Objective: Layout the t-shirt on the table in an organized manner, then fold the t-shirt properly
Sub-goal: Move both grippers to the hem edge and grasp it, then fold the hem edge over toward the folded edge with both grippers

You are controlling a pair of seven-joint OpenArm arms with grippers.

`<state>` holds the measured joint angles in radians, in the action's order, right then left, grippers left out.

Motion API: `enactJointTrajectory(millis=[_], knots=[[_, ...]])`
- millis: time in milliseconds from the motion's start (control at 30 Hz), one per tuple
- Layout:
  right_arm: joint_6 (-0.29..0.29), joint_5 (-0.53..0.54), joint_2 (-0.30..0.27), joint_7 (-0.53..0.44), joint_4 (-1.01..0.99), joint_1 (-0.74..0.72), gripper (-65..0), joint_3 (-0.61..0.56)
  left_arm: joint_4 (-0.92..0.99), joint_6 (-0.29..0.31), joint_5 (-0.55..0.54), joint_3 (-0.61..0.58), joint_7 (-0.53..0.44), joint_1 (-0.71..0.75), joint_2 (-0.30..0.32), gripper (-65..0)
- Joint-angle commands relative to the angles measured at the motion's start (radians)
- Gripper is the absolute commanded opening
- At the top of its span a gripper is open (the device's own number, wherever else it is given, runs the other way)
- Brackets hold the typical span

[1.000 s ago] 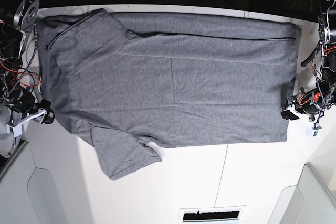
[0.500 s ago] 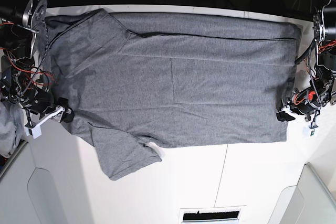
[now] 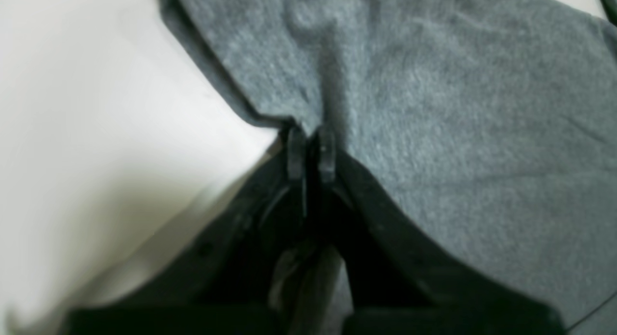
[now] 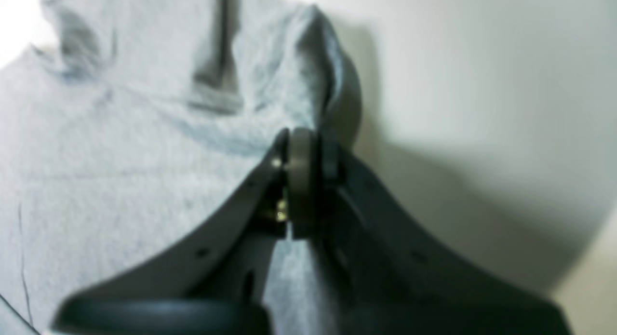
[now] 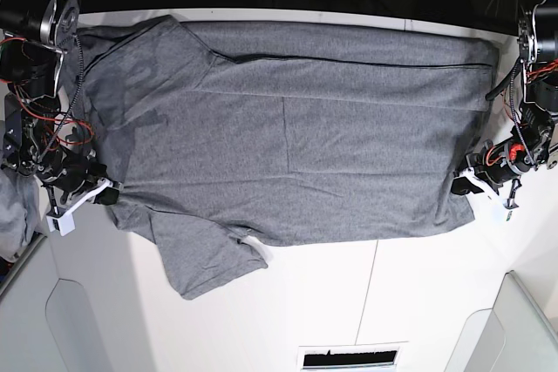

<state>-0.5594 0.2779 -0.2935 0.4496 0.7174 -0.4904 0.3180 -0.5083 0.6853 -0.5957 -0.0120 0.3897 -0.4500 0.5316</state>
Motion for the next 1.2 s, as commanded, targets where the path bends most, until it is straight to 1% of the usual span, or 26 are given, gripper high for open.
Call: enactJointTrajectory(millis=[0, 33, 167, 267, 367, 500, 633, 700, 867, 900, 967, 1000, 1033, 1100, 1167], knots=[[-0.014, 0.022, -0.017, -0.019, 0.037, -0.026, -65.0, 0.001, -0.037, 0.013, -0.037, 0.004, -0.003, -0.029, 0.033, -65.0], [-0.014, 0.031, -0.023, -0.009, 0.053, -0.021, -65.0, 0.000, -0.056, 0.013, -0.061, 0.004, 0.029, -0.028, 0.041, -65.0], [-0.016, 0.122, -0.057, 0.029, 0.156, 0.036, -65.0, 0.001, -0.163, 0.013, -0.189, 0.004, 0.192, 0.004, 0.085, -65.0], [-0.021, 0.166, -0.077, 0.058, 0.250, 0.101, -65.0, 0.001, -0.263, 0.013, -0.280, 0.004, 0.260, 0.065, 0.122, -65.0], [-0.022, 0.201, -0.093, 0.073, 0.338, 0.175, -65.0, 0.001, -0.360, 0.013, -0.327, 0.004, 0.285, 0.144, 0.158, -65.0], [-0.021, 0.211, -0.111, 0.074, 0.433, 0.269, -65.0, 0.003, -0.469, 0.013, -0.363, 0.005, 0.288, 0.240, 0.210, -65.0], [-0.021, 0.246, -0.131, 0.075, 0.513, 0.349, -65.0, 0.011, -0.515, 0.013, -0.396, 0.005, 0.309, 0.294, 0.250, -65.0], [-0.021, 0.246, -0.133, 0.075, 0.545, 0.385, -65.0, 0.021, -0.524, 0.013, -0.396, 0.005, 0.334, 0.311, 0.253, -65.0], [-0.009, 0.245, -0.130, 0.075, 0.550, 0.435, -65.0, 0.022, -0.524, 0.013, -0.411, 0.005, 0.333, 0.340, 0.241, -65.0], [-0.008, 0.245, -0.129, 0.077, 0.549, 0.439, -58.5, 0.022, -0.524, 0.013, -0.411, 0.005, 0.333, 0.340, 0.238, -65.0], [0.004, 0.237, -0.130, 0.089, 0.548, 0.444, -40.6, 0.023, -0.524, 0.013, -0.411, 0.005, 0.332, 0.339, 0.230, -65.0], [0.008, 0.237, -0.130, 0.093, 0.548, 0.447, -34.2, 0.024, -0.524, 0.013, -0.411, 0.005, 0.332, 0.339, 0.225, -65.0], [0.010, 0.238, -0.130, 0.093, 0.549, 0.447, -30.6, 0.027, -0.524, 0.013, -0.411, 0.005, 0.332, 0.339, 0.219, -65.0], [0.010, 0.247, -0.130, 0.085, 0.549, 0.446, -30.0, 0.044, -0.524, 0.013, -0.410, 0.005, 0.333, 0.339, 0.208, -65.0], [0.010, 0.272, -0.126, 0.038, 0.549, 0.443, -30.0, 0.077, -0.524, 0.013, -0.410, 0.005, 0.333, 0.340, 0.200, -65.0]])
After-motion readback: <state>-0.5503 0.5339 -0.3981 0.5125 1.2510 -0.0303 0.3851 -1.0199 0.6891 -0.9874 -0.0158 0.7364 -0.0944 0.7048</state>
